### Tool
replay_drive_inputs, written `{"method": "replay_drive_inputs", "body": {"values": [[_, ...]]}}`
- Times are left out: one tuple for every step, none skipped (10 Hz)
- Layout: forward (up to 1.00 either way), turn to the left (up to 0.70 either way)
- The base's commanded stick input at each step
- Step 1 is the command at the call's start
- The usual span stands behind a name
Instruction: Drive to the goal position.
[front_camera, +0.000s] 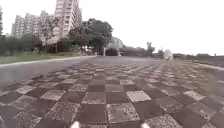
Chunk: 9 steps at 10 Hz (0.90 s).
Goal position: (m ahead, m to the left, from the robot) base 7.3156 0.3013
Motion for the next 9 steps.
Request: {"method": "replay_drive_inputs", "body": {"values": [[1.00,0.00],[1.00,0.00],[1.00,0.00],[1.00,0.00],[1.00,0.00],[1.00,0.12],[1.00,0.32],[1.00,0.14],[1.00,0.01]]}}
